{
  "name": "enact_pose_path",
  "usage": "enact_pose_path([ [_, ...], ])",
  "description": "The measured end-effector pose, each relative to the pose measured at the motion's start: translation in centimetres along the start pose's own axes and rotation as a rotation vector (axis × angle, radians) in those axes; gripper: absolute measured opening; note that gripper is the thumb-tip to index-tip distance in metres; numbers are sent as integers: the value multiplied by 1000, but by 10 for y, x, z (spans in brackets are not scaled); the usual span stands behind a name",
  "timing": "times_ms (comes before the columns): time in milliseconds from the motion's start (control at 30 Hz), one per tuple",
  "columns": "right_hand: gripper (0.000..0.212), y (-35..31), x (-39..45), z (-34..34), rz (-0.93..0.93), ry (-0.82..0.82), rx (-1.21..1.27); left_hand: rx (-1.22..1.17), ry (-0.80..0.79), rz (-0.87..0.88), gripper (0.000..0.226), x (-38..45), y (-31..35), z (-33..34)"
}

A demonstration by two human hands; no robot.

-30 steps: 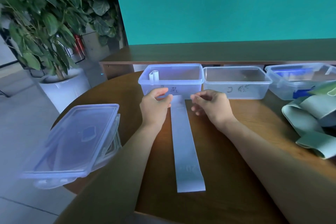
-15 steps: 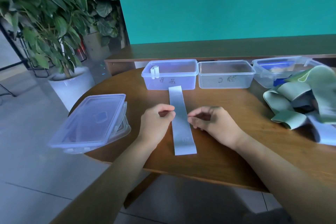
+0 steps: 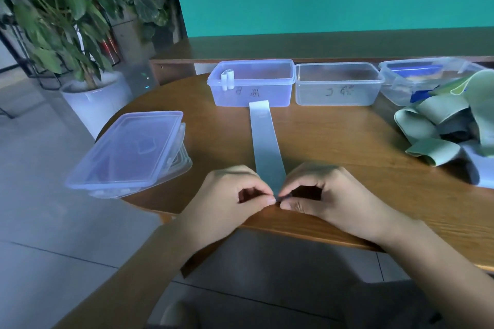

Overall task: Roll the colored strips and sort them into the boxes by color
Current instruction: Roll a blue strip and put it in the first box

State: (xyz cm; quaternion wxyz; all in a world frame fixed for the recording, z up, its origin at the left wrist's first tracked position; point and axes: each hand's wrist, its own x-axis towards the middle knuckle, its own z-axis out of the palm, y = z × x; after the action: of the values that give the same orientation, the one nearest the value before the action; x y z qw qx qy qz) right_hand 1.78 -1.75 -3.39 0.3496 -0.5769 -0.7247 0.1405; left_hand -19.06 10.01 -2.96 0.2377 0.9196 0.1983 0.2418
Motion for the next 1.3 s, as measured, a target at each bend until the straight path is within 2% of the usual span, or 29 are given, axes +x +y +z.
enact_pose_path([
  [100,17,2,0,2,-17,2,-33,26,-31,15,20,-1,0,0],
  [300,25,0,2,2,35,2,-39,68,9,38,10,1,0,-2],
  [467,16,-1,4,3,85,25,-67,92,31,31,12,2,2,1],
  [633,11,-3,5,2,161,26,-56,100,72,-58,18,2,4,3],
  [800,18,-4,11,1,268,35,-69,93,39,-189,24,5,6,3],
  [1000,22,-4,16,-1,360,37,-63,75,9,-270,21,7,8,3],
  [1167,11,-4,15,1,281,41,51,24,18,-243,6,8,7,-1],
  [1300,17,0,13,0,167,-51,54,4,-32,-165,13,7,5,-2],
])
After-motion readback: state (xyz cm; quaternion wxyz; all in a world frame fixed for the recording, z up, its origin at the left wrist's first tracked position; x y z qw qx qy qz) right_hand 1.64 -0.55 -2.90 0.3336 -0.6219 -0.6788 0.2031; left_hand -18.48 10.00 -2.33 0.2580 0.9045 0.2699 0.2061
